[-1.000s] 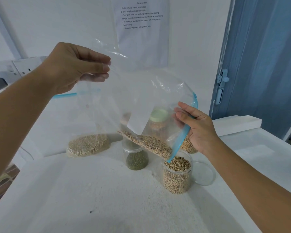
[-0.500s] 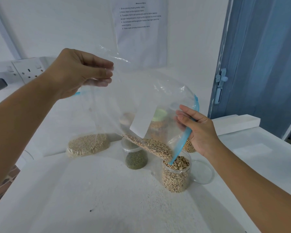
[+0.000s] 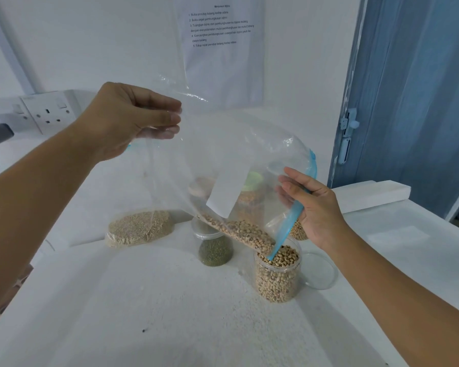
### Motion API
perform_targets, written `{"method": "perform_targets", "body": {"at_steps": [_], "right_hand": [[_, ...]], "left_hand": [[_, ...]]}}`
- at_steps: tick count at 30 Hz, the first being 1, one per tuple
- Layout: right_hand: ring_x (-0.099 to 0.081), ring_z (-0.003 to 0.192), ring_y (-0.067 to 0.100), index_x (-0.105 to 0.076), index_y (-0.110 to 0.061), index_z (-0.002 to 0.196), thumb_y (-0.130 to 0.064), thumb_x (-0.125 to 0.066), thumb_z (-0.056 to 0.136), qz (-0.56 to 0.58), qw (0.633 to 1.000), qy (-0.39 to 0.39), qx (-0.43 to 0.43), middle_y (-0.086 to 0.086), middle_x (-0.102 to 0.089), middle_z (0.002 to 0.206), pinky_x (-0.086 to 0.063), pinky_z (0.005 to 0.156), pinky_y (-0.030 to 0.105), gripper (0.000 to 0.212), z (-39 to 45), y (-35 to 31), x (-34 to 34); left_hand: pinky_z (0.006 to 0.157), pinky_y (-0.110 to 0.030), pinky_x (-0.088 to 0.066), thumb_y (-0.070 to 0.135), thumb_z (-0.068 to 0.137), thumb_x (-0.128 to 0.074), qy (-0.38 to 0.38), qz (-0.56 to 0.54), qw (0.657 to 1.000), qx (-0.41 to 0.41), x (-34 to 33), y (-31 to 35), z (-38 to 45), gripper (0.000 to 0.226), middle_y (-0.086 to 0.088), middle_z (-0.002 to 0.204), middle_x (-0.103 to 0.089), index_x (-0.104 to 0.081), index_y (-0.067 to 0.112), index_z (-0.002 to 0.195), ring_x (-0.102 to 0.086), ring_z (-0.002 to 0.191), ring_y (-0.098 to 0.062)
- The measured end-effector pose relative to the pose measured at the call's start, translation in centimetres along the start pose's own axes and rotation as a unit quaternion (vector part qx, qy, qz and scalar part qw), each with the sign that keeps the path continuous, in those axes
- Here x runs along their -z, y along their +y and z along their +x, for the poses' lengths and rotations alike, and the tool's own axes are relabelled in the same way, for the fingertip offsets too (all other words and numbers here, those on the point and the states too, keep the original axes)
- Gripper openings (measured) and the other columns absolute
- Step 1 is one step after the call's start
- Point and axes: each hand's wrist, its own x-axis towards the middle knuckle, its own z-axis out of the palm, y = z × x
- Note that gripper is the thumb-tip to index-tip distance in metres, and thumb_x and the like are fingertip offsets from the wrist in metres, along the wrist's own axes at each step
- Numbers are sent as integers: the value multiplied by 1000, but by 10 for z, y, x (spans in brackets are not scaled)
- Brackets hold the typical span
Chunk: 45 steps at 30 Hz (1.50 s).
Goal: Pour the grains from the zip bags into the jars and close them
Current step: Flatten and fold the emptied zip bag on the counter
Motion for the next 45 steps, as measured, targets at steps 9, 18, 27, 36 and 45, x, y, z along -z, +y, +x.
{"method": "perform_targets", "body": {"at_steps": [9,18,27,36,45], "right_hand": [[-75,101,21,-79,-13,112,3,-66,92,-33,999,-21,-14,5,-78,115,-57,103,44,29,-4,7,3],[-73,90,18,-79,-12,109,8,-61,95,-38,999,13,-7,5,-79,106,-57,97,41,30,0,14,7],[-71,111,22,-85,-23,101,-4,-74,87,-73,997,0,-14,4,-77,117,-52,108,47,26,0,14,5],[-71,93,12,-83,-21,102,6,-67,92,-132,990,-51,-17,2,-79,109,-60,91,30,33,-4,15,3],[-73,95,10,-76,-12,115,3,-69,87,-97,994,-44,-15,6,-79,113,-59,82,24,33,-1,22,8]], "left_hand": [[98,-34,-59,7,77,-79,-60,0,998,9,-1,-14,-2,47,-8,123,-75,-72,7,123,-75,107,-25],[91,-33,-62,-16,90,-64,-184,130,974,28,14,-20,-12,73,10,150,-56,-56,32,145,-76,105,-27],[80,-24,-59,-2,97,-66,-78,164,982,-46,1,-42,-18,54,6,132,-68,-64,36,136,-68,85,-20],[107,-24,-43,1,102,-61,-23,177,983,-31,-5,-63,-31,53,13,138,-57,-80,50,104,-56,125,-1],[113,-27,-27,22,96,-73,164,292,942,-33,-42,-99,-81,32,-1,150,-31,-71,53,107,-30,132,-23]]}}
